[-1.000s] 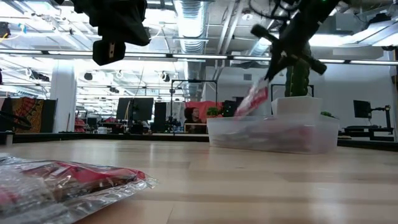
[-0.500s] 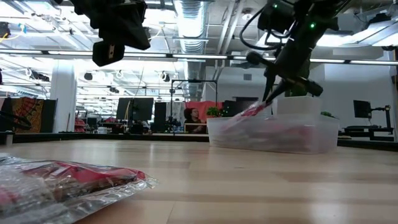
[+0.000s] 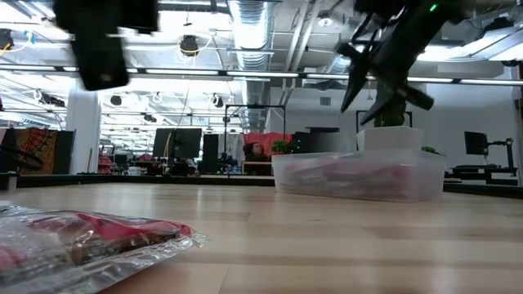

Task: Sort popcorn bags into baskets
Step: Put the red popcorn pack into the transparent bin

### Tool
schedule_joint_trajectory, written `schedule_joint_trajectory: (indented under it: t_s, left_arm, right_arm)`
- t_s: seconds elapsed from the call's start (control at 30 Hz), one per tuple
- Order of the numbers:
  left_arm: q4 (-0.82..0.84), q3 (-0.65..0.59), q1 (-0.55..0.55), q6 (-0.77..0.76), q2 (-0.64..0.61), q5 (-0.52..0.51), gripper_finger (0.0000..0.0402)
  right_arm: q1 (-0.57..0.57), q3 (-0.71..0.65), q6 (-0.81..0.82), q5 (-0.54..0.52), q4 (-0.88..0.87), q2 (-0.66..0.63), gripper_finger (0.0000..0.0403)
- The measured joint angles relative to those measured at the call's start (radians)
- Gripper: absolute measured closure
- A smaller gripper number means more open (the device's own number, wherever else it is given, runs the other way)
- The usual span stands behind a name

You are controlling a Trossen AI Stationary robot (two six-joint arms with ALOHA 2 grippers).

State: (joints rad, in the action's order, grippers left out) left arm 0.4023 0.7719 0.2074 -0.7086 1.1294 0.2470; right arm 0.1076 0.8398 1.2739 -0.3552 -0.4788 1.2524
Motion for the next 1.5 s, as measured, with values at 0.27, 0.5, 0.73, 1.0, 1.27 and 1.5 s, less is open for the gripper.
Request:
schedule_joint_trajectory:
  t_s: [0.27, 0.5, 0.73, 1.0, 1.27, 1.5]
  left_arm:
    - [-0.015, -0.065, 0.389, -0.170, 0.001, -0.249, 0.0386]
    - [-0.136, -0.106, 0.614, -0.399, 0.066, -0.506, 0.0401]
    - [-0.360, -0.079, 0.689, -0.560, 0.308, -0.591, 0.0401]
    - [-0.374, 0.097, 0.687, -0.554, 0.593, -0.437, 0.0401]
    - [-0.388, 0.137, 0.596, -0.532, 0.716, -0.327, 0.0401]
    - [-0.441, 0.136, 0.432, -0.367, 0.740, -0.332, 0.0401]
  right_arm:
    - [-0.243, 0.000, 0.085, -0.025, -0.001, -0.043, 0.0185]
    - [-0.441, 0.000, 0.203, -0.070, 0.079, 0.058, 0.0206]
    - [-0.565, 0.000, 0.236, -0.073, 0.145, 0.157, 0.0222]
    - [-0.655, 0.000, 0.239, -0.098, 0.174, 0.175, 0.0231]
    - [-0.696, 0.000, 0.215, -0.141, 0.184, 0.175, 0.0226]
    - [-0.701, 0.000, 0.124, -0.135, 0.189, 0.175, 0.0205]
